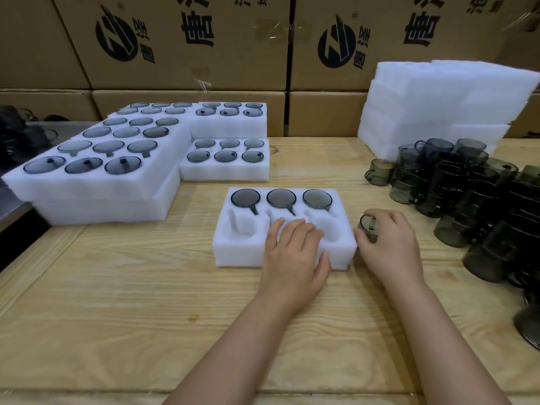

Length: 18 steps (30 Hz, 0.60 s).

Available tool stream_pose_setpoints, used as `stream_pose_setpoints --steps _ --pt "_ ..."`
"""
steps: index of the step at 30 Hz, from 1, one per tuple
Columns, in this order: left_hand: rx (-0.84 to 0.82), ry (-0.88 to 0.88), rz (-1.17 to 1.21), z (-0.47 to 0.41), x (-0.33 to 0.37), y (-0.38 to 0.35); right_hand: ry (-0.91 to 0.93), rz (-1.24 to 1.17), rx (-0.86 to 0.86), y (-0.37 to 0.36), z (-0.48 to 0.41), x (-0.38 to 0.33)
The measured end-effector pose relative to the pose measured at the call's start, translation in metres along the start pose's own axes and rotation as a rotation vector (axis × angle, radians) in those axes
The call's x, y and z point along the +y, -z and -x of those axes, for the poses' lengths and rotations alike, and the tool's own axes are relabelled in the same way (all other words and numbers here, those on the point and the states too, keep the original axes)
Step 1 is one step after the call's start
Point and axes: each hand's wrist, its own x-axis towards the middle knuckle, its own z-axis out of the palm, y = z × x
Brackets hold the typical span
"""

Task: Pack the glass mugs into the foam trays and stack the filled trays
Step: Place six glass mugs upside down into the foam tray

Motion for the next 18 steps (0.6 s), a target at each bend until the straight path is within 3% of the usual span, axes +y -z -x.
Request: stream_pose_setpoints --steps 5,11,18 --pt "-0.002 0.019 0.023 -0.001 0.003 0.002 0.228 -0.313 0.217 0.024 0.006 -0.021" --pt "0.055 0.106 0.129 -0.004 0.005 0.005 0.403 -0.507 0.014 0.021 0.028 -0.056" --pt "0.001 0.210 0.106 -0.005 0.007 0.007 0.249 -0.575 -0.114 0.010 0.022 -0.050"
